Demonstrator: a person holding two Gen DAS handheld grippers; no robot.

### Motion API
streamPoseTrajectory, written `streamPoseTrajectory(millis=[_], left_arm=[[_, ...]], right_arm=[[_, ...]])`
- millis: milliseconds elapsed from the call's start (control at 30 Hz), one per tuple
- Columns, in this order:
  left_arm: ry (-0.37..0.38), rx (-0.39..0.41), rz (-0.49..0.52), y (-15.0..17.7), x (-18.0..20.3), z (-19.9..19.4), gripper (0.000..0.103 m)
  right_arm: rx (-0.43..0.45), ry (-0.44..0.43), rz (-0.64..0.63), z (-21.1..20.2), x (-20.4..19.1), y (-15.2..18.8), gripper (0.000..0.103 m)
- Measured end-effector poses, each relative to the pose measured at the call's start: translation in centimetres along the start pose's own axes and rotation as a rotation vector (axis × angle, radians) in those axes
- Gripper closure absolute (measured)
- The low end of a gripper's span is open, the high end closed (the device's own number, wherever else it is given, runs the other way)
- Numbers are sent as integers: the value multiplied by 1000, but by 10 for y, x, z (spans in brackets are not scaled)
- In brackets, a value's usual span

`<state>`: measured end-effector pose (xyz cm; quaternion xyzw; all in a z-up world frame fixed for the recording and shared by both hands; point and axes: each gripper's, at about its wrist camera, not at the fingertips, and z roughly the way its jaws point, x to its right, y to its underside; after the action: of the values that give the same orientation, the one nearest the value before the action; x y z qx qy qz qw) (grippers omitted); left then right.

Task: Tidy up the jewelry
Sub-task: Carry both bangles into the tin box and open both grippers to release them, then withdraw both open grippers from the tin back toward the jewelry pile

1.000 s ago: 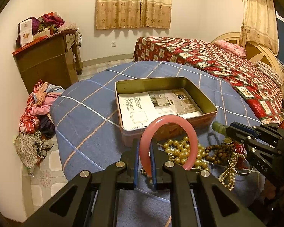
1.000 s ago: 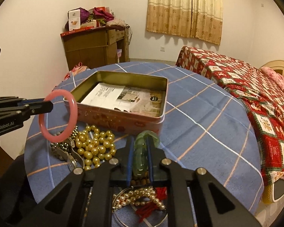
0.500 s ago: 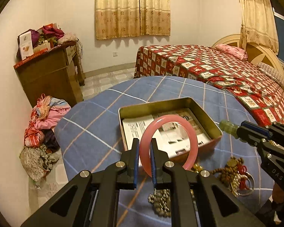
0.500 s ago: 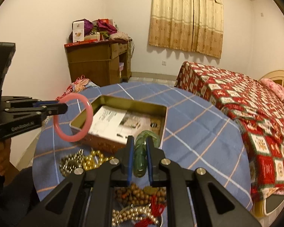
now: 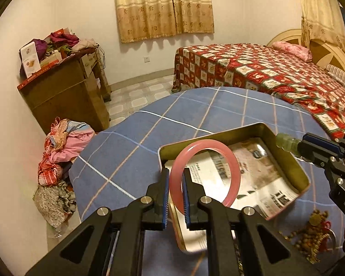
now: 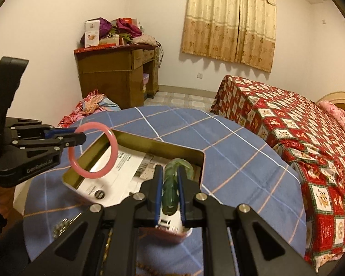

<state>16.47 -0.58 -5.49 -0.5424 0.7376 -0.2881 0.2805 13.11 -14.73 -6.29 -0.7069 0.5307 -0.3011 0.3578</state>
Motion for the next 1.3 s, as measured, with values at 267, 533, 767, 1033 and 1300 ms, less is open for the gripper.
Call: streamPoseTrajectory(millis=[267,533,767,1033,1300], left_arm=[[-7,-27,6,-3,-5,21,93],[2,-41,22,-2,-3,32,93],[1,-57,26,1,-1,39,93],[-7,-58,51,1,4,35,84],[-28,-11,58,-4,4,22,46]], right_arm=[[-23,9,-5,26,-1,-6,88],[-52,11,-4,39,-4,-4,88],[-60,19,-3,42,-5,-5,86],[-55,21,4,39,-1,-3,83],[-48,46,0,27,0,-1,54]])
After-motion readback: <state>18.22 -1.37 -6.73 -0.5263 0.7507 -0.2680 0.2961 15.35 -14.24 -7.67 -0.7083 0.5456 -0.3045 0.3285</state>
